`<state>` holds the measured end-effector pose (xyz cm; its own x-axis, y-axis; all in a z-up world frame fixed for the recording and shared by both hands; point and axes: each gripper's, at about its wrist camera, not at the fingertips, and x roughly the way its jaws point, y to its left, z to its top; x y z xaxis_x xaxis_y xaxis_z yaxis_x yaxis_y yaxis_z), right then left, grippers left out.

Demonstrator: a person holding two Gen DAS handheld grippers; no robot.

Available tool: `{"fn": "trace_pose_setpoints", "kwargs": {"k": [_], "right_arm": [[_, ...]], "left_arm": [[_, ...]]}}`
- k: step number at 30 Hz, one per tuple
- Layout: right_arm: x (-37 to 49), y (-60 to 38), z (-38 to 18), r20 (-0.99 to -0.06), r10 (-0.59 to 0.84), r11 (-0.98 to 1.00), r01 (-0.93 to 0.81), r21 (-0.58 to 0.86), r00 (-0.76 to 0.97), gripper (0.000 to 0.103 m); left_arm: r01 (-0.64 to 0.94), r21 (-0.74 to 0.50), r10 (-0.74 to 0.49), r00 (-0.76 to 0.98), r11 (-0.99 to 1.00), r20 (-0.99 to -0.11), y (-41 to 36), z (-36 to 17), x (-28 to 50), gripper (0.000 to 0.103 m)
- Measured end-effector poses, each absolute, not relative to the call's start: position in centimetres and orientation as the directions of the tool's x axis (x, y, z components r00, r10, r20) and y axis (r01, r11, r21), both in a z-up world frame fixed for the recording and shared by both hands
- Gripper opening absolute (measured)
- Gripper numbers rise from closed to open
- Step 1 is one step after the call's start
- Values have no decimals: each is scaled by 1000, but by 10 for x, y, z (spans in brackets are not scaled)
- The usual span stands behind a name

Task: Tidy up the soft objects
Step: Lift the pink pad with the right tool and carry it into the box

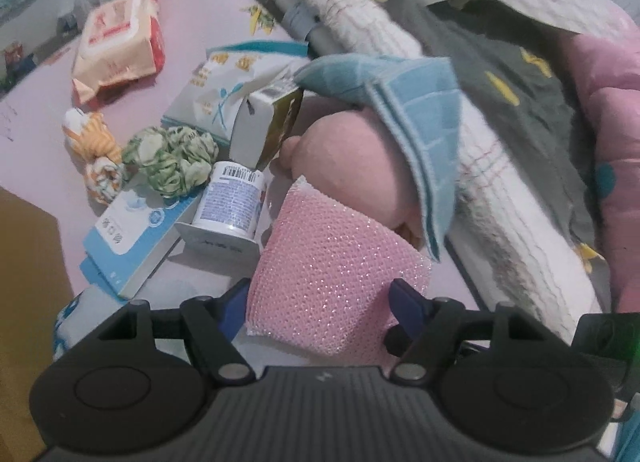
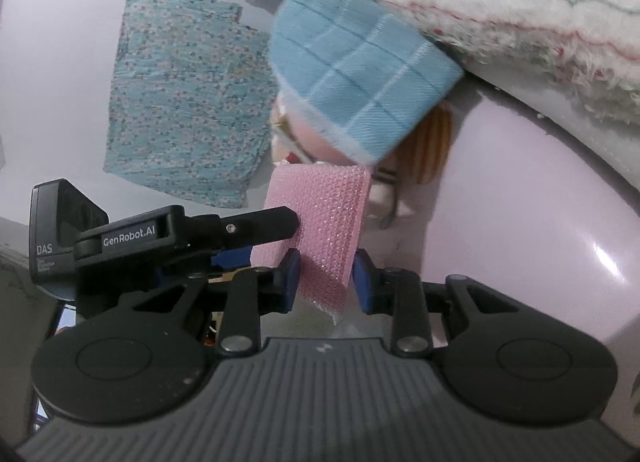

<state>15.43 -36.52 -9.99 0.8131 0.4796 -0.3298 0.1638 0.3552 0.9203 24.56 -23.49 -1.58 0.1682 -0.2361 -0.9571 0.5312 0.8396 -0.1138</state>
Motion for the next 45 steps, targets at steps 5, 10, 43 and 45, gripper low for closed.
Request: {"fn": "trace_pose_setpoints", "kwargs": {"k": [5, 10, 43, 45], "right_arm": [[129, -364, -69, -302, 473, 390, 111, 914, 828, 28], [109, -358, -28, -262, 474, 437, 34, 899, 840, 28], [268, -4, 32, -643, 732, 678, -158, 717, 223, 28], [280, 1, 17, -662, 722, 689, -119, 715, 202, 28]], "left_arm": [[565, -72, -259, 258, 822, -931, -230, 23, 214, 74], [579, -39, -290, 346, 814, -892, -213, 66, 187, 74], [-142, -249, -145, 508, 958, -849, 199, 31, 200, 68], [-155, -230, -125, 498, 961, -858, 202, 20, 207, 66]]}}
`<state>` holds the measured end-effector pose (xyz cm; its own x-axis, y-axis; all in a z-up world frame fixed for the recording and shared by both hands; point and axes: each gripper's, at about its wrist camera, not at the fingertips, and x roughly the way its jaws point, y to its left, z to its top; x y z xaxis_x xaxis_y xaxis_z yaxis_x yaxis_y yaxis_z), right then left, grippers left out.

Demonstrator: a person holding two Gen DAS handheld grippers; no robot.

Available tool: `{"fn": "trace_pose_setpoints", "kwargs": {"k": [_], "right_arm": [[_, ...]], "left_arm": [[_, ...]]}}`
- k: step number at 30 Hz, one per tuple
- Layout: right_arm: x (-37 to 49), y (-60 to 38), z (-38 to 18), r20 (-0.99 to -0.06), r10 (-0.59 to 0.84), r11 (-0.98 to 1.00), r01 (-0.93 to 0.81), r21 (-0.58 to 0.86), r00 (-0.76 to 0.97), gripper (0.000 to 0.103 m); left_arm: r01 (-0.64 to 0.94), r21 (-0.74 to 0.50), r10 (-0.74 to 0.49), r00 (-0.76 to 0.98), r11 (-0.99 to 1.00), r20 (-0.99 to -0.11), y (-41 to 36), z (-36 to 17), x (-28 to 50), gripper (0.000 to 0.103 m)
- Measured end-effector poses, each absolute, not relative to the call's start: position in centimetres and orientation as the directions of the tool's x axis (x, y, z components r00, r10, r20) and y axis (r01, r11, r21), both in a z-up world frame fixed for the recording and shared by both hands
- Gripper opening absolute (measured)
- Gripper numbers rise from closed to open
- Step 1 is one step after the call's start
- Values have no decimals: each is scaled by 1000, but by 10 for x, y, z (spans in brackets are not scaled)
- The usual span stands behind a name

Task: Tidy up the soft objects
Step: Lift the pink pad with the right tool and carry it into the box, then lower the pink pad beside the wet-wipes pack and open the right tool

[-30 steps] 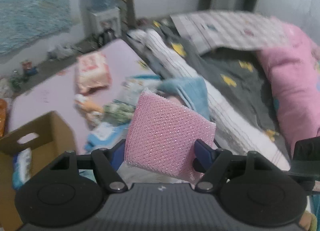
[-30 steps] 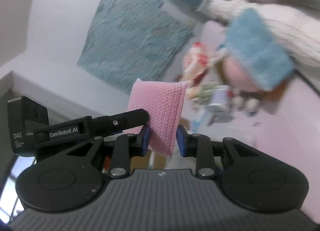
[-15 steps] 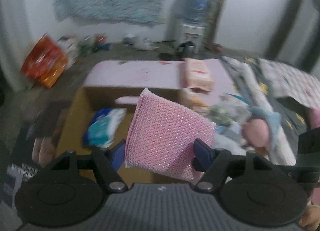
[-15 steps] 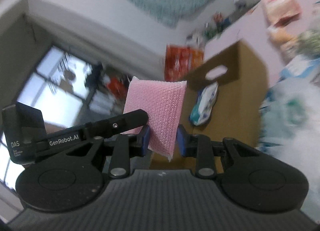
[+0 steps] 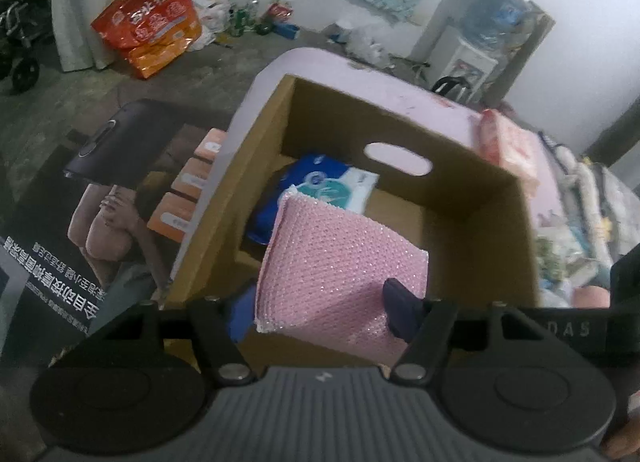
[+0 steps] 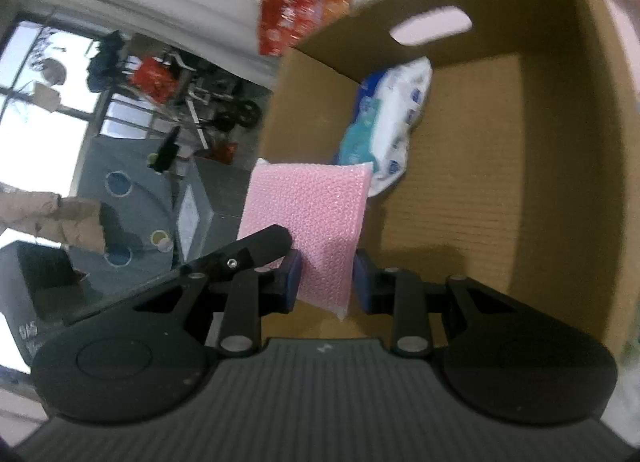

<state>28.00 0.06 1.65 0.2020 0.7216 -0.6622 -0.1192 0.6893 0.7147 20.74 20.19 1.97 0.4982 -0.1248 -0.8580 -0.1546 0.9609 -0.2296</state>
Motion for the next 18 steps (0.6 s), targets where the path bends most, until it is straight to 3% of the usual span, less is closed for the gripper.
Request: {"fn": "trace_pose_setpoints", "kwargs": {"k": [6, 18], "right_arm": [[305, 14, -20, -716, 676, 732, -53, 679, 174, 28], [321, 37, -65, -777, 617, 784, -11, 621, 127, 29]], "left_arm": [[-175, -190, -91, 457, 966, -885, 205, -7, 219, 68], [-141, -118, -37, 478, 983, -878, 193, 4, 218, 76]]}}
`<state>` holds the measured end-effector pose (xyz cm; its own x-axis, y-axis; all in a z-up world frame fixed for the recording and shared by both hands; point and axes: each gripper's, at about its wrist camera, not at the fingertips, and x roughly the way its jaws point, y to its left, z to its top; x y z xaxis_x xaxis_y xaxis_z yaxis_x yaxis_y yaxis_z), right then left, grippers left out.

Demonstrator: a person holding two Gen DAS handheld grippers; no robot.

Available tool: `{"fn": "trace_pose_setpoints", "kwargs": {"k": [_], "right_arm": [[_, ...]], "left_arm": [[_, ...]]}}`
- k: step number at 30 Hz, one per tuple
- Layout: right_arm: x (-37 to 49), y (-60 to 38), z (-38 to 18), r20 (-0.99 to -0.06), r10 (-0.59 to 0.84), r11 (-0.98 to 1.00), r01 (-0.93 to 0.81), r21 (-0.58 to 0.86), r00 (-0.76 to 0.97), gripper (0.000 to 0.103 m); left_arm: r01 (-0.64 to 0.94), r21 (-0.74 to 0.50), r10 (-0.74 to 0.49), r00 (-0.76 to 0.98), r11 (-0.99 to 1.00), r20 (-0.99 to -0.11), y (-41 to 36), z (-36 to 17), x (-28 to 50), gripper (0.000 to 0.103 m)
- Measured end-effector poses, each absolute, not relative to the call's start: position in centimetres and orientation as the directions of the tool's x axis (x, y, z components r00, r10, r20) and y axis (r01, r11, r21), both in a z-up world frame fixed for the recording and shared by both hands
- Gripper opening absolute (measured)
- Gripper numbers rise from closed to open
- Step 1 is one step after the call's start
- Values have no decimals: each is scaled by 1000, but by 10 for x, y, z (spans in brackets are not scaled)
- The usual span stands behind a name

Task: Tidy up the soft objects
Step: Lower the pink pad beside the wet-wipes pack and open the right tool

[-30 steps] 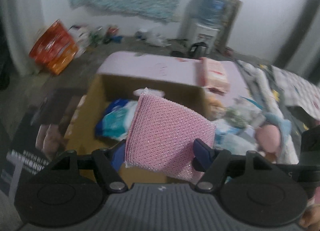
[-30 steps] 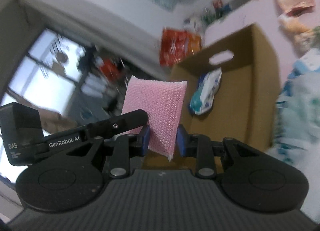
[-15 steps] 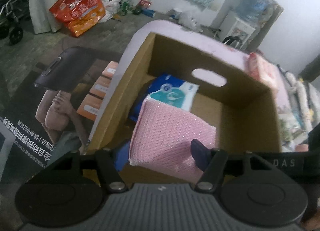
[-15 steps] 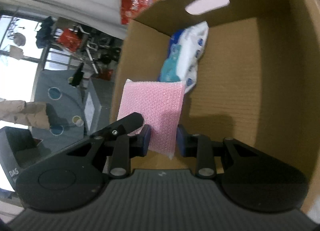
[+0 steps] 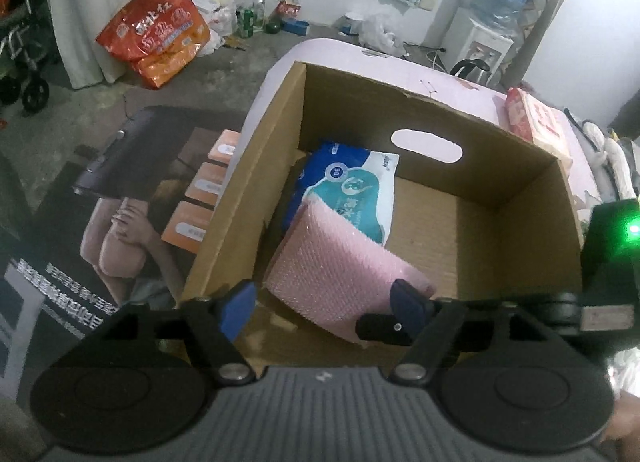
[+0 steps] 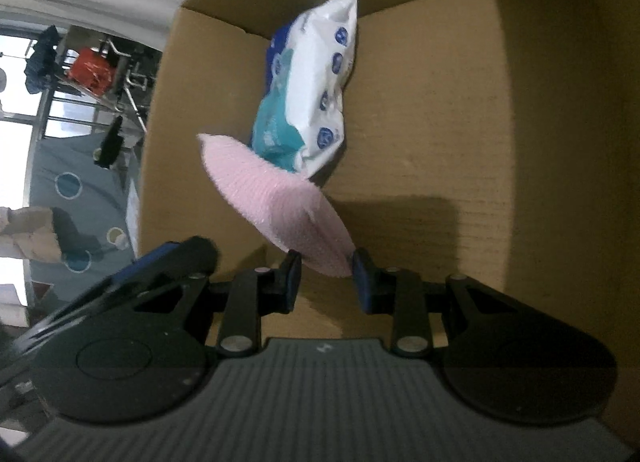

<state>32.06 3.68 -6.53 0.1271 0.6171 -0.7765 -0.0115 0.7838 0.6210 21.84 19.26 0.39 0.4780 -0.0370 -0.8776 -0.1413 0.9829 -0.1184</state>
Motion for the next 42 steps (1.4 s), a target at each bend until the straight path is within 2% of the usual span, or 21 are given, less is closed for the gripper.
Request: {"fn": "trace_pose_setpoints", "kwargs": {"k": [4, 9, 13, 16, 19, 25, 27, 34, 35, 42], "right_arm": [[319, 36, -69, -769, 629, 774, 8, 634, 115, 29], [315, 37, -64, -715, 698, 716, -9, 698, 45, 26], [315, 38, -63, -773, 634, 773, -27, 633, 31, 28], [316, 32, -61, -802, 594, 804, -2, 595, 68, 30], [318, 27, -54, -792, 599, 798, -11, 602, 117, 32], [320, 41, -37, -796, 555, 832, -132, 539, 241, 31], [325, 45, -43, -785, 581, 814, -128, 567, 216, 21], [323, 41, -47, -751, 645, 764, -125, 633, 137, 16], [321, 39, -47, -749, 649, 760, -133, 636, 130, 9], [309, 20, -45, -767, 641, 762, -147, 630, 38, 7]], "left_arm": [[-144, -105, -20, 494, 984, -869, 194, 14, 211, 76], [-145, -110, -19, 519, 983, -855, 200, 29, 202, 76], [-145, -109, -18, 520, 983, -854, 202, 33, 200, 77], [-150, -120, -26, 517, 981, -855, 205, 33, 197, 77], [-151, -125, -28, 521, 981, -853, 208, 33, 191, 77], [-173, -134, -23, 528, 976, -849, 219, 35, 182, 78], [-181, -132, -18, 526, 975, -850, 222, 34, 181, 78], [-185, -143, -26, 523, 972, -852, 224, 32, 178, 79], [-184, -143, -26, 524, 972, -852, 224, 32, 178, 79], [-187, -149, -29, 525, 971, -851, 224, 31, 176, 79]]}}
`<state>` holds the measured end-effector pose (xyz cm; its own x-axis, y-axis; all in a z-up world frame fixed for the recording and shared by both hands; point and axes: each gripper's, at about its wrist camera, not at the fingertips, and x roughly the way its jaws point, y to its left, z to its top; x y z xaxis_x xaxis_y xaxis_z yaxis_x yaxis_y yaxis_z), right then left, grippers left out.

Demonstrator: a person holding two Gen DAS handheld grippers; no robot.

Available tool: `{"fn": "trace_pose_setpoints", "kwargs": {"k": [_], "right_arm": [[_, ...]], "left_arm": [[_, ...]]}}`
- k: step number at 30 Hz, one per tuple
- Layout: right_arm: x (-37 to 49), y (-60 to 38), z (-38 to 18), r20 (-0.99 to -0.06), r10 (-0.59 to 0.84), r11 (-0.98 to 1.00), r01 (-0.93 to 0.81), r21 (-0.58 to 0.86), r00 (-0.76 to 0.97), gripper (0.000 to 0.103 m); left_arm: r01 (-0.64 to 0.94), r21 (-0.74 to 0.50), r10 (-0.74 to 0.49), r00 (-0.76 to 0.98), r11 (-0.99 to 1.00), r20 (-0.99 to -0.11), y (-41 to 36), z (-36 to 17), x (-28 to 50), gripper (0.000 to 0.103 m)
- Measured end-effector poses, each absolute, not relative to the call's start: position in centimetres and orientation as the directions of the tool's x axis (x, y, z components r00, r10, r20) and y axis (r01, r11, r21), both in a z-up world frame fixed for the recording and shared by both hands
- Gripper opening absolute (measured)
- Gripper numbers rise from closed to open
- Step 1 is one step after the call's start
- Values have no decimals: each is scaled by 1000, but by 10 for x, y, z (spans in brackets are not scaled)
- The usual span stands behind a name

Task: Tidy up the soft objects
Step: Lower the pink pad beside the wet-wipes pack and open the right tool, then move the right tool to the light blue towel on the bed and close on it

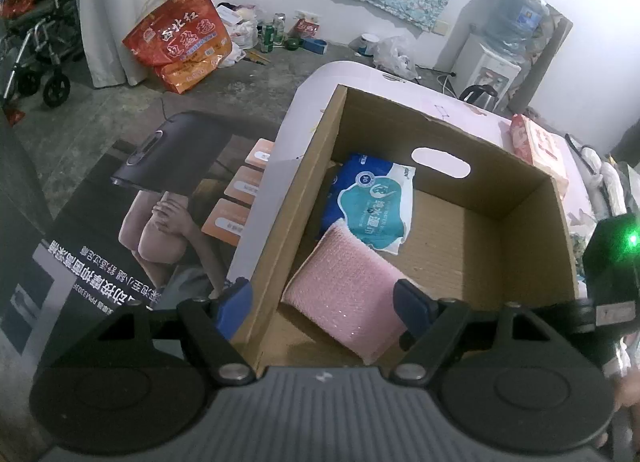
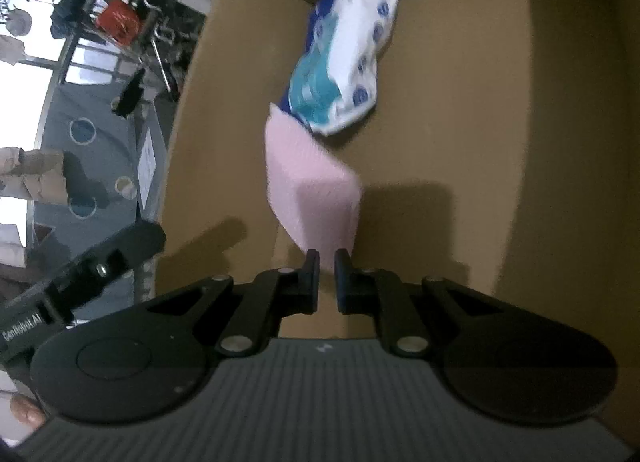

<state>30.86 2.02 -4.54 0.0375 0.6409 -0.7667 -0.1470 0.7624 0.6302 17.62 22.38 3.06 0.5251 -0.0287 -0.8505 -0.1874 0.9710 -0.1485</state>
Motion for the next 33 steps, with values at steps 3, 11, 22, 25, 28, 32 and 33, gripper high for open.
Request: {"fn": "trace_pose_setpoints", "kwargs": {"k": [3, 11, 22, 25, 28, 32, 33], "right_arm": [[309, 19, -45, -787, 613, 785, -153, 600, 63, 7], [324, 23, -64, -821, 563, 826, -64, 559, 92, 10], [316, 26, -53, -863, 487, 872, -122, 473, 133, 16], [307, 20, -28, -824, 538, 842, -143, 520, 176, 25], [286, -3, 3, -759, 609, 793, -196, 576, 232, 43], [248, -41, 45, -656, 692, 722, -262, 640, 302, 60], [236, -54, 54, -630, 708, 705, -274, 654, 319, 68]], "left_arm": [[-186, -145, -27, 524, 972, -851, 224, 31, 176, 79], [-189, -141, -18, 536, 972, -844, 226, 33, 169, 80], [-194, -141, -14, 542, 971, -840, 227, 37, 163, 80], [-185, -141, -16, 553, 973, -833, 222, 43, 158, 81], [-162, -144, -25, 575, 976, -818, 213, 52, 151, 84], [-95, -139, -55, 597, 986, -800, 190, 66, 141, 86], [-73, -138, -67, 601, 988, -797, 183, 69, 139, 86]]}}
